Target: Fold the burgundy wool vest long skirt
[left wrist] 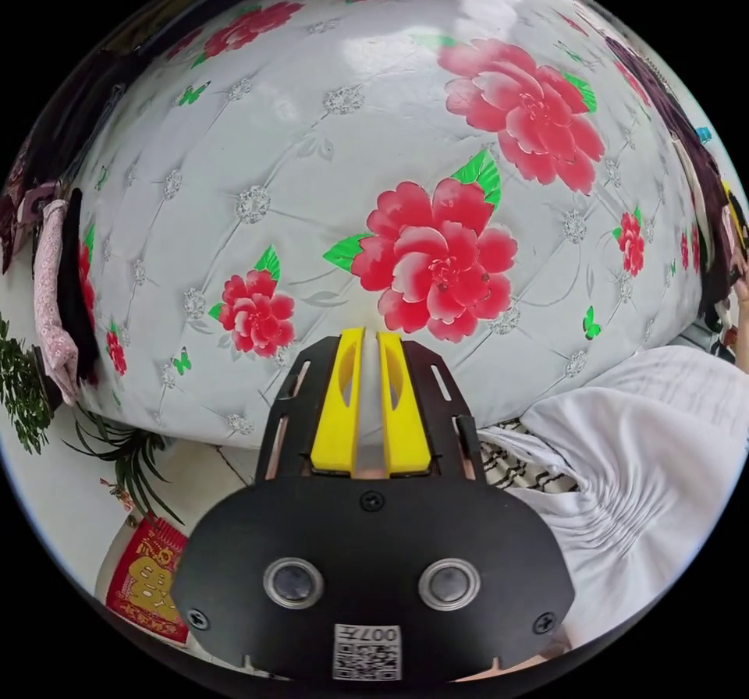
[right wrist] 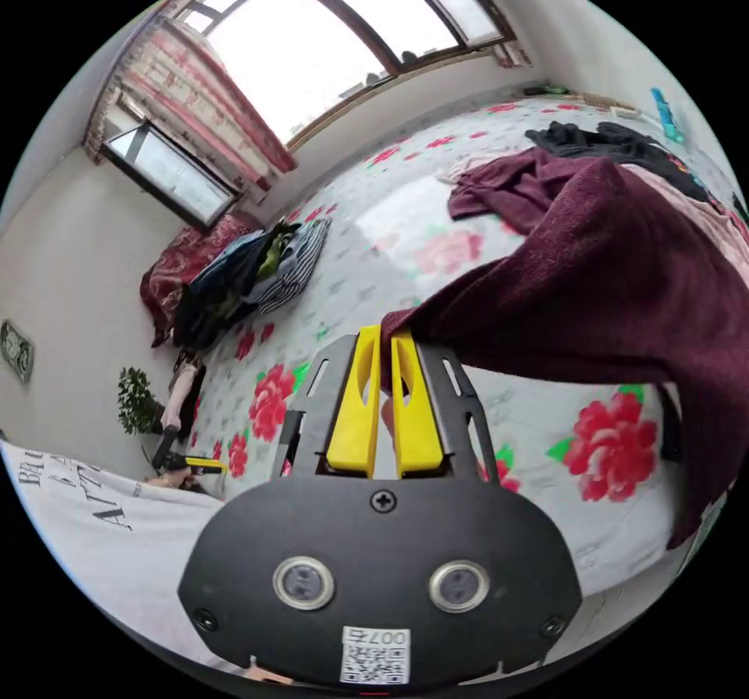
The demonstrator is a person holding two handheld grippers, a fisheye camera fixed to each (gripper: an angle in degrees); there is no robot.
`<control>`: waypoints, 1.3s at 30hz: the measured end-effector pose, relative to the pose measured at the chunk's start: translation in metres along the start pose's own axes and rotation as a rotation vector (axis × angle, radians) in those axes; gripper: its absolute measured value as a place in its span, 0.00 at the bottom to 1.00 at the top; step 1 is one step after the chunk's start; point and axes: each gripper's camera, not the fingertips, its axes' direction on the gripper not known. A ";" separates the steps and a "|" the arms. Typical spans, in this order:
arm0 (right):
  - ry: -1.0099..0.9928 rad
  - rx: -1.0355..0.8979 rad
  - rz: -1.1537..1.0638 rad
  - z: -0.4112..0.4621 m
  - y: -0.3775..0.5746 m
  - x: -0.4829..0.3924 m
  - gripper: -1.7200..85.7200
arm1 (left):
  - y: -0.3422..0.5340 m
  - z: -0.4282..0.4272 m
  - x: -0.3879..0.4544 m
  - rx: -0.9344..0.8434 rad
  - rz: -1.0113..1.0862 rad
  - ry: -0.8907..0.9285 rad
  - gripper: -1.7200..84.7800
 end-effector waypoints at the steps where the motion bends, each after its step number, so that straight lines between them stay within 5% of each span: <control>1: -0.053 -0.074 -0.035 0.018 0.027 -0.033 0.02 | 0.007 0.002 -0.008 0.026 -0.002 0.025 0.06; 6: -0.289 -0.259 -0.231 0.069 0.105 -0.165 0.02 | 0.043 0.015 -0.045 0.175 -0.090 0.146 0.03; 13: -0.655 -0.530 -0.983 0.064 0.149 -0.370 0.03 | 0.110 0.043 -0.094 0.364 -0.177 0.437 0.01; 18: -0.779 -0.662 -1.126 0.078 0.193 -0.431 0.05 | 0.178 0.067 -0.157 0.537 -0.371 0.653 0.04; 21: -0.661 -0.581 -1.044 0.089 0.180 -0.413 0.05 | 0.221 0.086 -0.193 0.628 -0.481 0.760 0.08; 29: -0.133 -0.416 -0.236 0.119 0.107 -0.197 0.06 | 0.266 0.092 -0.217 0.669 -0.398 0.667 0.16; 36: 0.065 -0.509 -0.123 0.143 0.120 -0.141 0.06 | 0.165 0.087 -0.158 0.525 -0.135 0.586 0.15; 39: 0.144 -0.493 -0.144 0.162 0.127 -0.154 0.05 | 0.118 0.092 -0.126 0.406 -0.114 0.394 0.09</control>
